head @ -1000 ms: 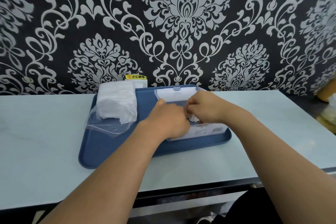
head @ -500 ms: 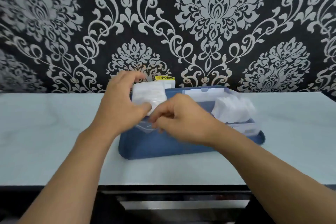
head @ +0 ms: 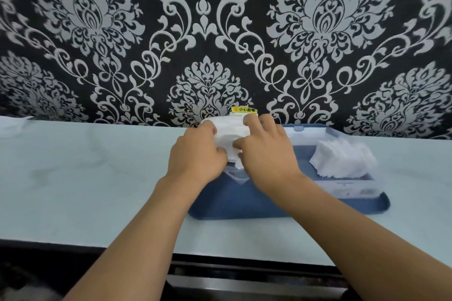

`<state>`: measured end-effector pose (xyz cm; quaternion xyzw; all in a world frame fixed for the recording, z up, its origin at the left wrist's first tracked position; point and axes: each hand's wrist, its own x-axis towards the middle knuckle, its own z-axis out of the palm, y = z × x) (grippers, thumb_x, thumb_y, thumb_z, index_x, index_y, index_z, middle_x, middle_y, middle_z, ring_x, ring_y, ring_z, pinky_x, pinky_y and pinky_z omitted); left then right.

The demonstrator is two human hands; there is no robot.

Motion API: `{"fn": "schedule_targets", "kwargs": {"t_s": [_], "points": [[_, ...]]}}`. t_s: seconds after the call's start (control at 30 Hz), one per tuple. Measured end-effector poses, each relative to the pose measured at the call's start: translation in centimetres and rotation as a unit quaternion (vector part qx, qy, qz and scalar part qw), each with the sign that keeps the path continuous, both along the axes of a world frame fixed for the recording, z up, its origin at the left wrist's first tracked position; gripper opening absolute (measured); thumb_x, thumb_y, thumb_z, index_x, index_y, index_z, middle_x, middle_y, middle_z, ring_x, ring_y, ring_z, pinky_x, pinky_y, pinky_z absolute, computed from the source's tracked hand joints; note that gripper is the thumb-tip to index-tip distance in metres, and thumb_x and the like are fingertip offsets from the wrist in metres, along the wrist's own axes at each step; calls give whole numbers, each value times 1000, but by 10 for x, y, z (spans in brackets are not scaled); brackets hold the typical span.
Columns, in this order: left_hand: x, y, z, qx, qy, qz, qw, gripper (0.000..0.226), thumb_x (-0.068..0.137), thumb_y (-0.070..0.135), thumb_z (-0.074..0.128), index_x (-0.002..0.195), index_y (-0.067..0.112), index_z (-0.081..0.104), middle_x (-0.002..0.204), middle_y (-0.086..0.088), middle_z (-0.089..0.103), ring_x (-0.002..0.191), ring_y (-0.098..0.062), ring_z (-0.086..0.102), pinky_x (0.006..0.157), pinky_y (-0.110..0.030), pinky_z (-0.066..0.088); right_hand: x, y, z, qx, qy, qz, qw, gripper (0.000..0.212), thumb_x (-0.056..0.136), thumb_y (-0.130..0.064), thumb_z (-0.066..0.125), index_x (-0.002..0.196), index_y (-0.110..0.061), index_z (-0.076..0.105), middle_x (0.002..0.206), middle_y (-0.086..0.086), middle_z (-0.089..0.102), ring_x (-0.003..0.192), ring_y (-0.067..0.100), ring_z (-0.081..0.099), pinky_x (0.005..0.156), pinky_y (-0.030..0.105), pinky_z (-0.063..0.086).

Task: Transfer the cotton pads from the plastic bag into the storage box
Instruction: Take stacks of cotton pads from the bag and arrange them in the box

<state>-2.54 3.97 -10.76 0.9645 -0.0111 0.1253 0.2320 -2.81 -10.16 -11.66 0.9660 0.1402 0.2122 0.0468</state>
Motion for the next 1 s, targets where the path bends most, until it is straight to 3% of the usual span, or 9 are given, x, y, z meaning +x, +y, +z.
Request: {"fn": "schedule_targets", "kwargs": {"t_s": [0.1,0.17,0.27,0.47,0.57,0.63,0.8,0.9,1.0], "points": [[1,-2,1,-9,6,1,1000,42,87,24,59,128,22,53,111,-7,65,100,-33,62,81,-38,50,8,0,-8,29,36,7,999,39,75,-9,75,110,-27,71,129,4,50,118,31,46,90,38,44],[3,-1,2,-22,16,7,1000,43,88,24,57,130,21,53,113,-6,65,101,-32,61,79,-37,48,11,0,-9,52,41,12,998,56,70,0,75,120,-24,64,120,2,53,110,28,51,83,36,49],[5,3,4,-43,21,22,999,47,84,23,60,131,23,57,114,-4,65,99,-29,62,76,-33,45,15,0,-12,73,49,22,996,61,72,3,75,125,-22,58,115,1,52,106,25,55,69,31,44],[6,4,4,-21,12,31,999,39,81,21,62,119,26,65,105,0,62,91,-24,58,72,-30,42,16,4,-12,-10,33,-4,999,54,74,-20,82,121,-20,56,116,3,51,107,26,51,75,33,40],[6,4,4,-10,12,40,999,30,77,20,64,107,25,68,97,3,58,83,-23,54,68,-29,40,17,0,-9,-18,46,1,999,47,77,-17,79,118,-20,57,115,2,52,108,27,50,78,35,42],[7,4,1,-1,5,31,1000,30,72,24,68,101,25,66,106,2,57,90,-22,53,68,-30,40,19,-7,-9,17,71,15,997,46,77,-16,81,117,-21,59,114,1,53,108,26,52,78,36,47],[19,0,-10,25,28,-48,998,81,61,41,82,132,28,44,143,6,32,130,-22,39,80,-36,44,23,-15,-9,116,131,31,984,50,76,-22,84,121,-22,62,116,0,55,110,25,56,80,36,50],[28,2,-15,39,57,-66,995,77,71,38,78,139,27,43,142,3,42,129,-26,47,90,-40,48,23,-18,-10,152,142,43,977,55,71,-36,84,121,-24,64,116,-2,56,107,23,59,78,32,46],[31,6,-15,41,74,-67,994,76,77,39,77,143,25,44,143,3,45,124,-27,53,96,-41,48,18,-18,-10,206,147,56,966,57,64,-65,71,109,-30,68,105,-5,56,98,20,60,79,37,52]]}}
